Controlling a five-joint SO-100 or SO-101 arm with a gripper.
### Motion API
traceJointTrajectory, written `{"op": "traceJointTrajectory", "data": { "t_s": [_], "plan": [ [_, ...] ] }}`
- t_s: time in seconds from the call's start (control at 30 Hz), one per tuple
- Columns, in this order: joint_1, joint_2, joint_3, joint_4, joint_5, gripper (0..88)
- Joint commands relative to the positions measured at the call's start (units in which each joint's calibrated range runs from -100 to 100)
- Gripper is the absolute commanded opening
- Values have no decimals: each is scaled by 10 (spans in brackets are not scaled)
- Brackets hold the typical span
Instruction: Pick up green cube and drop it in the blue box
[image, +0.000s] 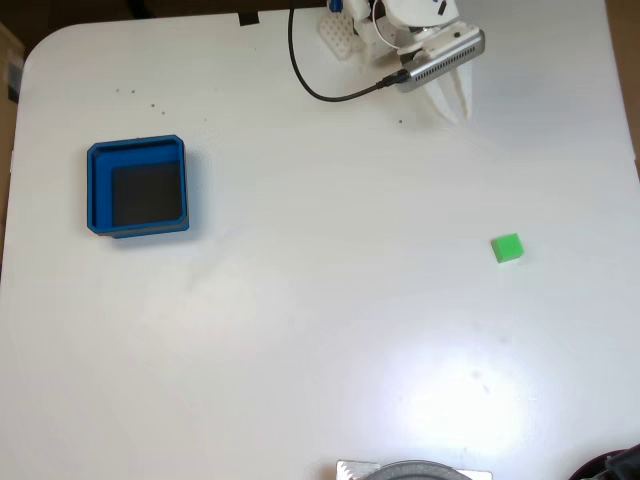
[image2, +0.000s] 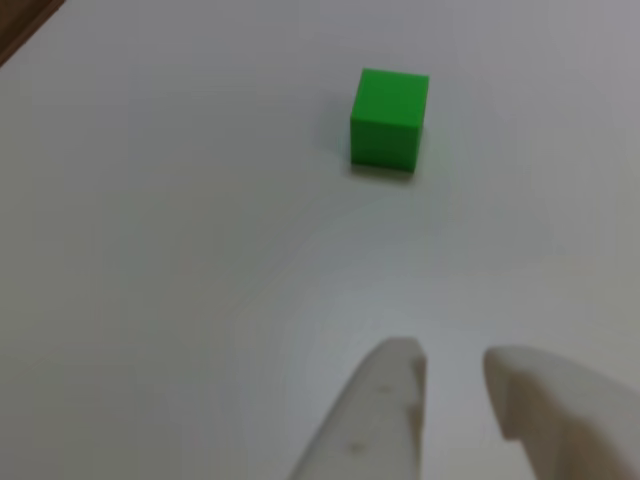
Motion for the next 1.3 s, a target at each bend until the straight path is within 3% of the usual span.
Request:
{"op": "traceJointTrajectory", "data": {
  "t_s": [0.0,0.43,0.7,0.87,1.27],
  "plan": [
    [-5,78,-117,-12,0,21],
    [-19,351,-390,-11,-4,22],
    [-19,499,-518,-10,-80,22],
    [-19,549,-579,-5,-94,22],
    [-15,642,-772,244,-97,22]
  ]
}}
